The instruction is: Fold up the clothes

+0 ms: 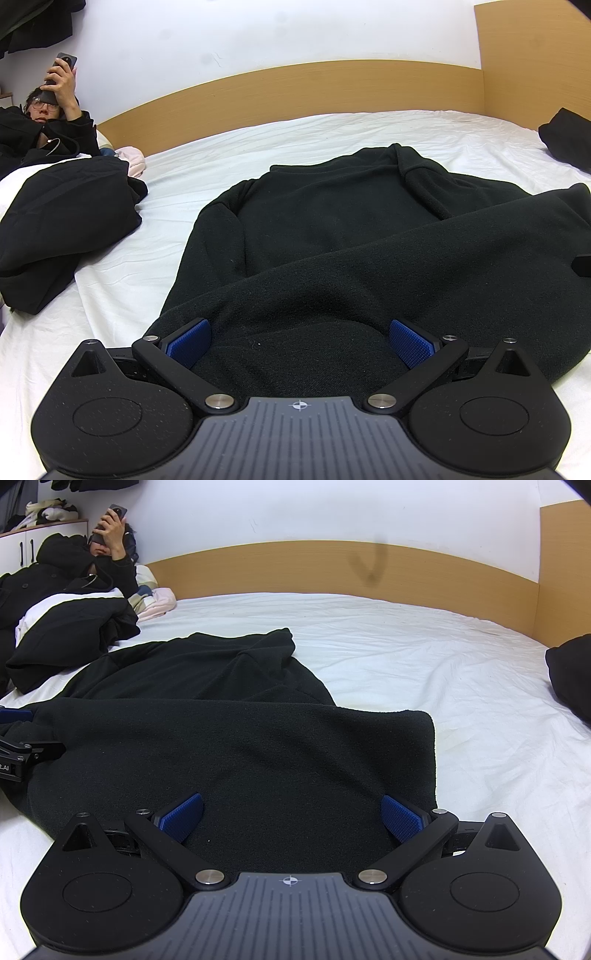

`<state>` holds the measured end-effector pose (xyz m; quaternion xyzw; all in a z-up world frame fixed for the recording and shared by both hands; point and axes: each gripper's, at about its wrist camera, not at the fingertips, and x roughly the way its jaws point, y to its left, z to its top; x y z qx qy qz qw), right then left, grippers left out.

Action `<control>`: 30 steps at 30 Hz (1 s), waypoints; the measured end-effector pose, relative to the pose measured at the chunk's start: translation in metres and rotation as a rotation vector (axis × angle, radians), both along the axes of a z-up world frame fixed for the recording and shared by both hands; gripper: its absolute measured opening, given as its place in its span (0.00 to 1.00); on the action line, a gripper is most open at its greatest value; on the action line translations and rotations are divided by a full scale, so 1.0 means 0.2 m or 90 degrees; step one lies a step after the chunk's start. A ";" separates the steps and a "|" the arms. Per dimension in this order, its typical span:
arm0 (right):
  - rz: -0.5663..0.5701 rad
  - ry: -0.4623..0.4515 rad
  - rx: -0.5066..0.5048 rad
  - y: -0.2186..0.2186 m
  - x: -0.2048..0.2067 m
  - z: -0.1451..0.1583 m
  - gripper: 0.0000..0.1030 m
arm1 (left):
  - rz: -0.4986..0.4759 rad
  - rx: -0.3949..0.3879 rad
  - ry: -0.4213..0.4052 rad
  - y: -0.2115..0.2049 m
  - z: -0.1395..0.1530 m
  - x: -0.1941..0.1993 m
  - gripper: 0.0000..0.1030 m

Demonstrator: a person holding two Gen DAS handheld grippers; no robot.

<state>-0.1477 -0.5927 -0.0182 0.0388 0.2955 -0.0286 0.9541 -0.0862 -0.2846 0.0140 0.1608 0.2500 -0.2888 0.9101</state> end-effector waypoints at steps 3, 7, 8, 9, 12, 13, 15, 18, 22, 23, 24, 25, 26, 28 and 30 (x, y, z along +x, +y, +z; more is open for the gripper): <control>0.000 0.000 0.000 0.00 0.00 0.00 1.00 | 0.000 0.001 -0.001 0.00 0.00 0.00 1.00; 0.000 0.000 0.000 0.00 0.00 0.00 1.00 | 0.000 0.000 0.000 0.00 0.00 0.00 1.00; 0.000 0.000 0.000 0.00 0.00 0.00 1.00 | 0.000 0.000 0.000 0.00 0.00 0.00 1.00; 0.000 0.000 0.000 0.00 0.00 0.00 1.00 | 0.000 0.000 0.000 0.00 0.00 0.00 1.00; 0.000 0.000 0.000 0.00 0.00 0.00 1.00 | 0.001 0.000 0.001 0.01 0.00 0.01 1.00; 0.000 0.000 0.000 0.00 0.00 0.00 1.00 | 0.001 0.000 0.000 0.01 0.00 0.01 1.00; 0.000 0.000 0.000 0.00 0.00 0.00 1.00 | 0.001 0.000 0.000 0.01 0.00 0.01 1.00; 0.000 0.000 0.000 0.00 0.00 0.00 1.00 | 0.001 0.001 0.000 0.01 0.00 0.01 1.00; 0.000 0.000 0.000 0.00 0.00 0.00 1.00 | 0.000 0.000 0.000 0.00 0.00 0.01 1.00; 0.000 0.000 0.000 0.00 0.00 0.00 1.00 | 0.000 -0.001 0.001 0.01 0.00 0.01 1.00; 0.000 0.000 0.000 0.00 0.00 0.00 1.00 | 0.000 -0.001 0.000 0.01 0.00 0.01 1.00; 0.000 0.000 0.000 0.00 0.00 0.00 1.00 | 0.000 -0.001 0.001 0.01 0.00 0.01 1.00; 0.000 0.000 0.000 0.00 0.00 0.00 1.00 | -0.001 -0.002 0.003 0.01 0.00 0.01 1.00; 0.000 0.000 -0.001 0.00 0.00 0.00 1.00 | -0.002 -0.005 0.006 0.01 0.00 0.02 1.00; 0.000 0.000 -0.001 0.00 0.00 0.00 1.00 | -0.002 -0.003 0.005 0.01 0.00 0.02 1.00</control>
